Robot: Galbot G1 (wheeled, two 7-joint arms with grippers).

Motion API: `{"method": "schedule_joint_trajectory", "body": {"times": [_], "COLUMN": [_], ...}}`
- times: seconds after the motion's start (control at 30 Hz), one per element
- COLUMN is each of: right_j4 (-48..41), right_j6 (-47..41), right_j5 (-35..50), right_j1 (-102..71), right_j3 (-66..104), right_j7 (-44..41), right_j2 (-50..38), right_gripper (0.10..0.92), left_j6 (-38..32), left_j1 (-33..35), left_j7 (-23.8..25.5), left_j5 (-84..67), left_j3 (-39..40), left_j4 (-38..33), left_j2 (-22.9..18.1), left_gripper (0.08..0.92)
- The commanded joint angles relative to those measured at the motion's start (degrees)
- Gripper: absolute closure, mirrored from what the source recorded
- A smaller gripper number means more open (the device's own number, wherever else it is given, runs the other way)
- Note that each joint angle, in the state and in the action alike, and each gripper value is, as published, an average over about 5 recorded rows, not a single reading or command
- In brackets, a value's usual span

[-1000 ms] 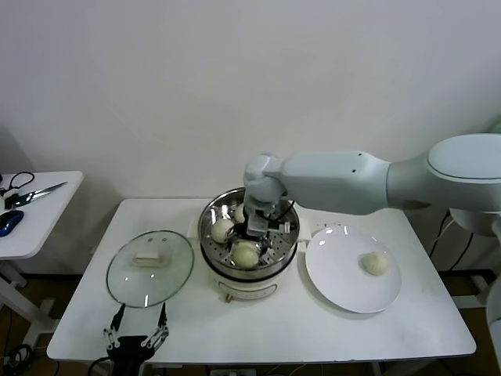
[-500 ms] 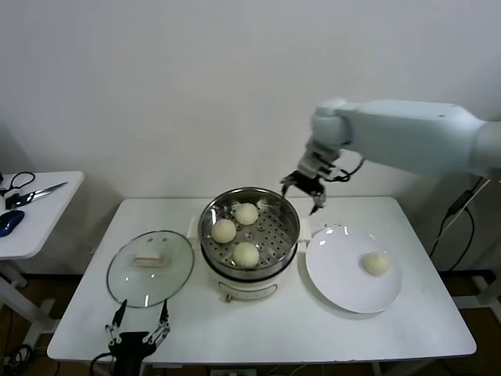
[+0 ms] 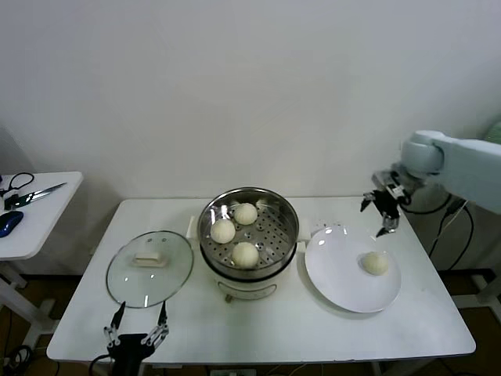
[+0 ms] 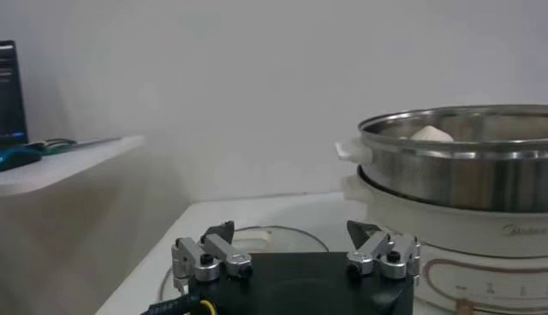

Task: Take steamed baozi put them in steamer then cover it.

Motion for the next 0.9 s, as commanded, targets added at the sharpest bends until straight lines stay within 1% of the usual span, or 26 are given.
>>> {"method": "schedule_joint_trajectory", "body": {"times": [0.03,0.2,0.43,0.9], "right_j4": [-5.4,-9.3,-13.0,-14.9], "right_j6": [-4.6,-3.7,-3.4,-3.6], "right_j5": [-5.4,-8.5,-10.5,-11.2], "right_j1": [-16.0,-20.2,-24.1,-26.2], "right_j3": [11.4,14.9,19.0,22.3], "right_j7": [0.2,0.6,1.6,3.4], "right_j2": [-3.9,-1.1,2.5,4.9], "right_gripper": [0.203,0.203,0.203,0.209], "left_j6": [0.0,-0.2,-0.3,-0.4], "left_j1": [0.0,0.1,0.3,0.5], "left_j7": [0.0,0.0,0.0,-0.1], "left_j5": [0.0,0.3,0.7,0.7], "left_j3": [0.0,-0.1,0.1,-0.1], "left_j4": [0.0,0.3,0.7,1.0], "left_j2": [0.0,-0.3,-0.7,-0.7], "left_gripper": [0.177,0.177,0.177,0.177]}}
